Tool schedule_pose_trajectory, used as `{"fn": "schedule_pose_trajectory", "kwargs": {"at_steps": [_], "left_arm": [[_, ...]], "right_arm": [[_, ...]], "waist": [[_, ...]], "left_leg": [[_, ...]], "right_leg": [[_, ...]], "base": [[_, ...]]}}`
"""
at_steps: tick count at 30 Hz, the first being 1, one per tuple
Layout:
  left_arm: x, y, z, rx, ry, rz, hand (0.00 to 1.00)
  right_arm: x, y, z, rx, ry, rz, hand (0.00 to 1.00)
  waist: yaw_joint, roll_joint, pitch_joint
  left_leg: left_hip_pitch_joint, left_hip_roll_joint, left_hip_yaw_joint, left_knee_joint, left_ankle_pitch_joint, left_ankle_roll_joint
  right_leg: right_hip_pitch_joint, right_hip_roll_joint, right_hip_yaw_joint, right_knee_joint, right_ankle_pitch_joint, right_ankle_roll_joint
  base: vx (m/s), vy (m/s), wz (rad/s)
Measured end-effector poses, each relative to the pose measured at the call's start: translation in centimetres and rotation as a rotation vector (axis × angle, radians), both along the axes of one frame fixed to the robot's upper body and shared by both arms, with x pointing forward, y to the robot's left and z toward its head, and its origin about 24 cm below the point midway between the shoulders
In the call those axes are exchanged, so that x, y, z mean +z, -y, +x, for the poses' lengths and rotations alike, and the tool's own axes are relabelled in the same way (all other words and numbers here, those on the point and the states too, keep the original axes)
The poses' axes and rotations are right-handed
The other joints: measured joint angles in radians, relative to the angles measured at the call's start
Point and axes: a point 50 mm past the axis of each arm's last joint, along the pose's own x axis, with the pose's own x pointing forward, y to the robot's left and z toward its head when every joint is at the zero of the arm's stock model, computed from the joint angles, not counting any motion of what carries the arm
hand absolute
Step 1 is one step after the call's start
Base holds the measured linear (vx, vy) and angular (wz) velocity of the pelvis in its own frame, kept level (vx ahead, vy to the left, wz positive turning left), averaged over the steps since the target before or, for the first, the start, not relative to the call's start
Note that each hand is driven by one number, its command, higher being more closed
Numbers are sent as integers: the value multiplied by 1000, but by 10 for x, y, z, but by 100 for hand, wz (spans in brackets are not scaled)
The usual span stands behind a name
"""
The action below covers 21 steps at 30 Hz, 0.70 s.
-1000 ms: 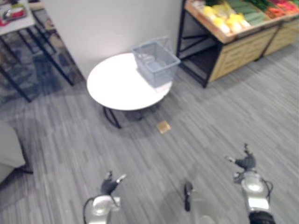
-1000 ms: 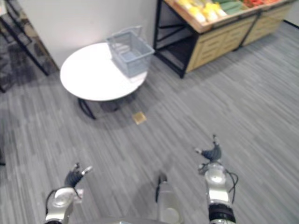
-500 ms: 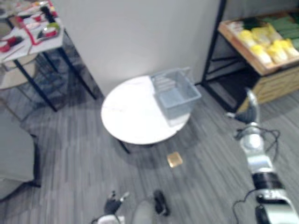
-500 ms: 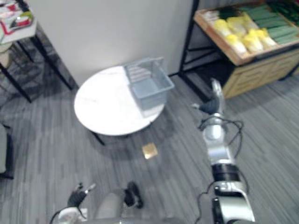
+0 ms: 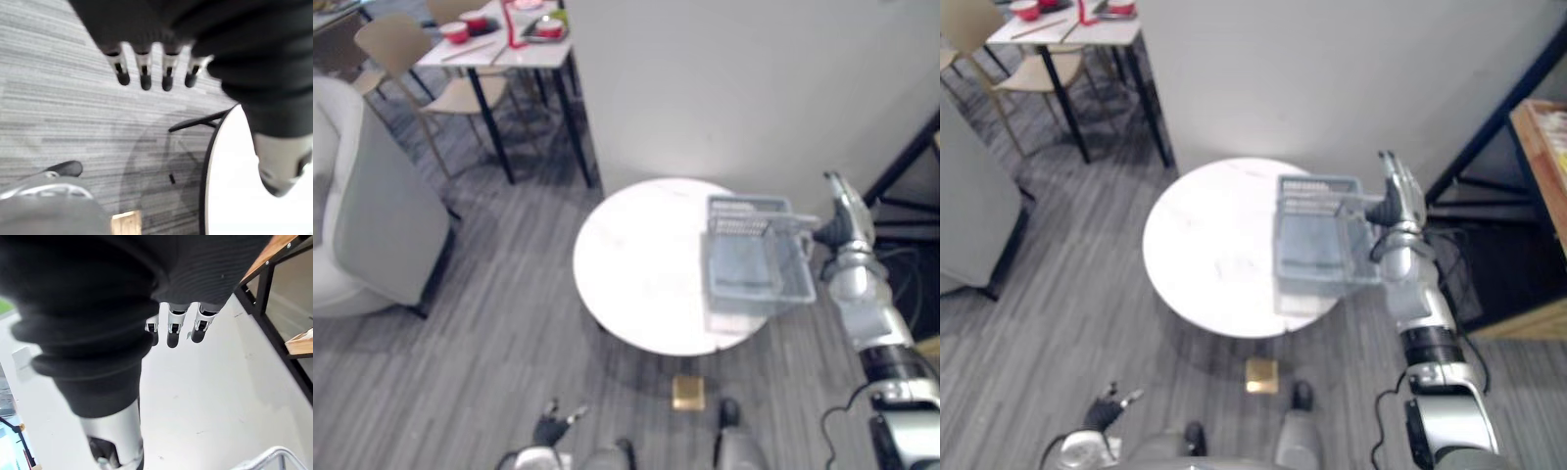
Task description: Pick vegetable in the basket
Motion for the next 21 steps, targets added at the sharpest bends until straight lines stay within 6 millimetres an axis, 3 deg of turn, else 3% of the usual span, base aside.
{"fn": "schedule_pose_trajectory", "kwargs": {"at_steps": [2, 3, 5, 11, 14, 17, 18, 21], "left_arm": [[-2, 8, -4, -4, 1, -17, 0], [-3, 11, -4, -2, 1, -25, 0], [-1, 12, 3, -7, 21, -25, 0], [5, 14, 19, -23, 77, -20, 0], [8, 16, 28, -32, 104, -17, 0], [11, 17, 36, -41, 124, -12, 0], [12, 17, 39, -47, 132, -9, 0], [14, 17, 42, -34, 157, -19, 0]], "right_arm": [[8, 2, 3, -3, 17, -19, 0], [11, 2, 6, -4, 19, -27, 0], [12, 4, 13, -13, -7, -46, 0], [46, -13, 40, 39, 10, -119, 0], [73, -25, 55, 63, 38, -154, 0], [79, -31, 60, 81, 33, -188, 0], [77, -33, 62, 88, 21, -203, 100], [90, -35, 66, 82, 42, -211, 100]], "waist": [[11, 50, 5], [1, 66, 16], [-1, 94, 29], [2, 104, 93], [10, 126, 138], [31, 137, 170], [28, 140, 180], [27, 143, 202]], "left_leg": [[-6, 68, 21, -11, -1, -32], [-14, 96, 21, -26, 8, -50], [-13, 116, 21, -62, 27, -66], [-54, 113, 3, -115, 67, -76], [-104, 96, -23, -115, 80, -71], [-128, 90, -32, -115, 85, -68], [-142, 88, -47, -116, 90, -67], [-170, 84, -73, -118, 101, -66]], "right_leg": [[3, 68, -14, -65, 19, -29], [-1, 97, -26, -84, 28, -40], [-3, 127, -34, -104, 35, -49], [-12, 134, -63, -206, 90, -66], [-28, 121, -82, -242, 118, -62], [-44, 115, -88, -248, 127, -62], [-49, 111, -103, -248, 127, -62], [-63, 101, -118, -248, 135, -62]], "base": [[260, -311, -24], [155, -225, -20], [117, -168, -9], [27, -24, 11], [-26, 0, 24], [-32, -4, 13], [-26, -5, 25], [-23, 13, 23]]}}
